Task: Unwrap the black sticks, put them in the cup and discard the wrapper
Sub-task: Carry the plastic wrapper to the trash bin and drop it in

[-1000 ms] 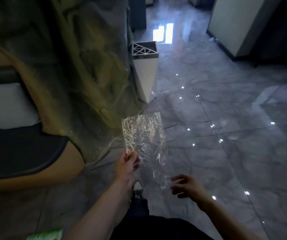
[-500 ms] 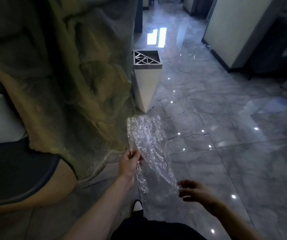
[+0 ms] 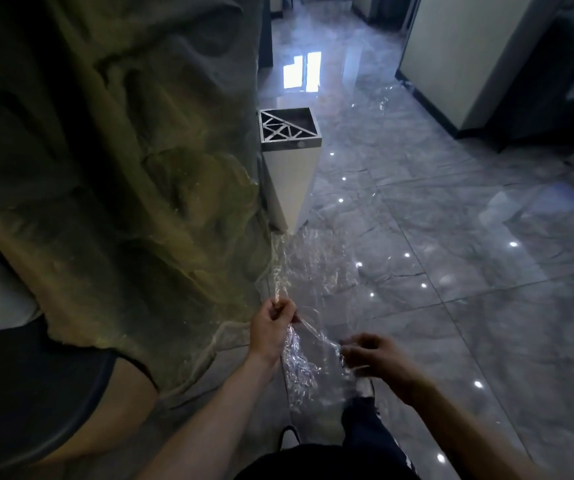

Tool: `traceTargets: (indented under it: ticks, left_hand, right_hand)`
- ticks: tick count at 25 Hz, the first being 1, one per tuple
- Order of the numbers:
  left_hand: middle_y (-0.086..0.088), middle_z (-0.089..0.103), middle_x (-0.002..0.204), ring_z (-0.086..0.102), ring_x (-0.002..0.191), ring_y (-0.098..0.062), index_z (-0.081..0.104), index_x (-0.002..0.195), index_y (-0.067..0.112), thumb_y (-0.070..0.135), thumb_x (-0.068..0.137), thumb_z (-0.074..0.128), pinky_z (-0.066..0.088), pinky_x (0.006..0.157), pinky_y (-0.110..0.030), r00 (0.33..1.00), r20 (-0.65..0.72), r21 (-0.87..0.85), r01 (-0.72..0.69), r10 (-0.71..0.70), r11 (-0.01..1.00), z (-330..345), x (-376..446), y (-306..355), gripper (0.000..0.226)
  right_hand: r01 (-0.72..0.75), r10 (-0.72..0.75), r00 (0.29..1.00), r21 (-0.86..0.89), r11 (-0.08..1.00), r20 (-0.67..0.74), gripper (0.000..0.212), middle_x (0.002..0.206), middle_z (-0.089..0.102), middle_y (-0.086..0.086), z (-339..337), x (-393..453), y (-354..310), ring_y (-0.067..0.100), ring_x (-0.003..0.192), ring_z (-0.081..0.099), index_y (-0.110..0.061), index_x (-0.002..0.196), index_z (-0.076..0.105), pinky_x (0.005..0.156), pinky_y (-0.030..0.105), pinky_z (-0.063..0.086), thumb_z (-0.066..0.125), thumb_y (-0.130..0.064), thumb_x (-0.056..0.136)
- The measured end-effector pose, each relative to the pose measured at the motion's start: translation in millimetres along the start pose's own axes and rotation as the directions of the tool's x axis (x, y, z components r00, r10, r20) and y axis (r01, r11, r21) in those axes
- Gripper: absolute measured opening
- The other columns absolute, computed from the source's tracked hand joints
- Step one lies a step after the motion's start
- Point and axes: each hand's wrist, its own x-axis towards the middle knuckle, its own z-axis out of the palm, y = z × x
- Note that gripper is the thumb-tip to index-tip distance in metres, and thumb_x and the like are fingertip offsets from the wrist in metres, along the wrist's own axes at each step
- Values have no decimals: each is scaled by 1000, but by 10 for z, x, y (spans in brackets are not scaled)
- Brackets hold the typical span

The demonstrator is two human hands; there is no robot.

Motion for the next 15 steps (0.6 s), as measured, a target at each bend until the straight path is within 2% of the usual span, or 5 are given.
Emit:
traceTargets:
  ticks: [4, 7, 10, 12, 15]
  left_hand:
    - [-7, 64, 76, 60, 68, -16, 63, 92, 7, 3, 91, 63, 51, 70, -27, 998, -58, 66, 8, -5, 998, 296, 394, 79, 4]
    - [-7, 63, 77, 59, 65, -16, 60, 91, 6, 2, 91, 63, 51, 65, -25, 1000, -14, 93, 22, -21, 995, 676, 737, 142, 4]
    - [-5, 65, 77, 60, 64, -13, 61, 90, 8, 5, 91, 63, 52, 63, -24, 999, 46, 147, 9, -15, 989, 1072, 1041, 246, 4]
    - [-4, 66, 78, 61, 67, -14, 63, 92, 10, 5, 91, 64, 51, 66, -28, 996, 82, 177, 17, -32, 984, 1375, 1226, 336, 5]
    - [-3, 66, 81, 58, 69, -13, 64, 95, 10, 6, 90, 65, 48, 62, -21, 992, 114, 218, 30, -56, 975, 1809, 1470, 488, 7]
  right_hand:
    - [-15, 14, 999, 47, 999, 30, 23, 89, 74, 4, -348, 309, -161, 17, 76, 67, -14, 106, 70, 69, 28, 54, 69, -19, 84]
    - [6, -7, 1000, 37, 999, 16, 26, 99, 76, 5, -715, 623, -374, 19, 84, 70, -19, 107, 69, 71, 28, 55, 70, -28, 83]
    - [61, -58, 995, 40, 997, -83, 20, 95, 75, 6, -1120, 935, -660, 18, 82, 72, -20, 99, 70, 68, 26, 55, 67, -34, 85]
    - [82, -74, 984, 47, 996, -162, 15, 88, 75, 6, -1431, 1119, -829, 16, 77, 72, -16, 94, 70, 63, 24, 54, 65, -29, 88]
    - [99, -76, 966, 85, 991, -246, 13, 81, 75, 6, -1904, 1309, -1025, 17, 70, 71, -10, 92, 70, 59, 24, 54, 66, -22, 88]
